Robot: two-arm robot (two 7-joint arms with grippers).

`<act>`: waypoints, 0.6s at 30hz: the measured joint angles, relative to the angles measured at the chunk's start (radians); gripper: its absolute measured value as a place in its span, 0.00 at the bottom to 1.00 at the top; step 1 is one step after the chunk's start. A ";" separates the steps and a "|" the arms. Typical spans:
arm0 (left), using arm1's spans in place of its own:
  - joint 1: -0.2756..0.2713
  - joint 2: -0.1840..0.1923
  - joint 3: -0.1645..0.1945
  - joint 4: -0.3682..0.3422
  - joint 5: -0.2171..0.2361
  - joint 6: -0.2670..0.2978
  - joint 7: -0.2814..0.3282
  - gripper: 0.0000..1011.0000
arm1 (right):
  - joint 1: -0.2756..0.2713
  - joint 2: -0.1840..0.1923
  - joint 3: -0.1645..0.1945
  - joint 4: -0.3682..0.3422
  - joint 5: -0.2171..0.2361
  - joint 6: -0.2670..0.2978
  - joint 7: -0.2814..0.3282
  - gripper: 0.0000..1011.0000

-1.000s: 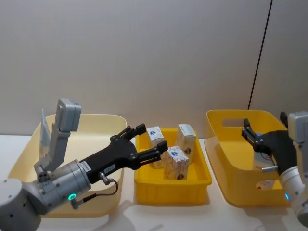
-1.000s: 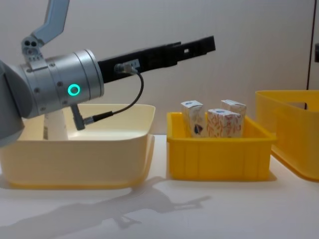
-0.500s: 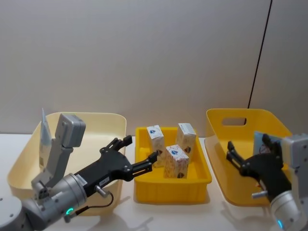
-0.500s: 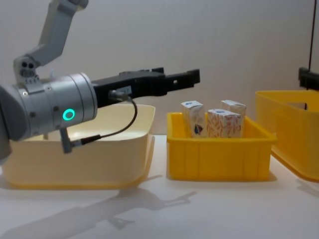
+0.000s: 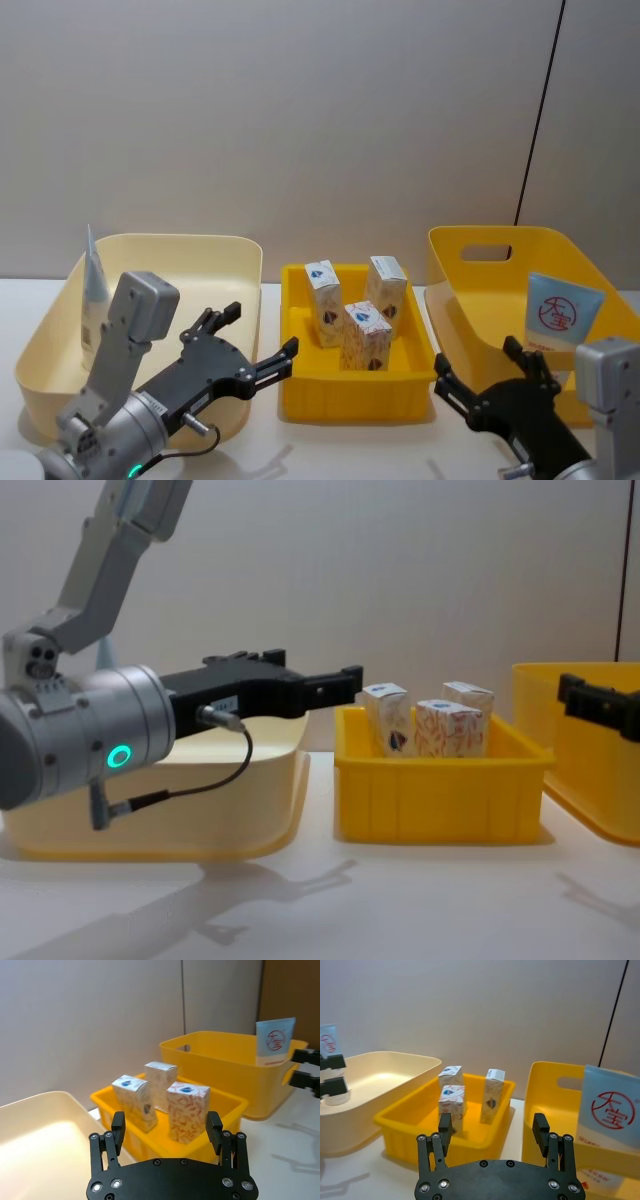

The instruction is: Bimanual collaborative sorting of washing and personal care products

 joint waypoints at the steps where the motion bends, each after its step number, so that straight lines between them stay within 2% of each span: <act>1: 0.004 0.002 0.000 -0.005 0.006 0.000 0.010 0.99 | -0.005 0.002 -0.003 -0.004 0.005 0.000 0.001 0.99; 6: 0.037 0.014 0.002 -0.038 0.048 -0.001 0.079 0.99 | -0.029 0.011 -0.014 -0.022 0.031 0.000 0.008 0.99; 18: 0.111 0.042 0.006 -0.114 0.146 -0.003 0.238 0.99 | -0.034 0.013 -0.016 -0.025 0.036 0.001 0.009 0.99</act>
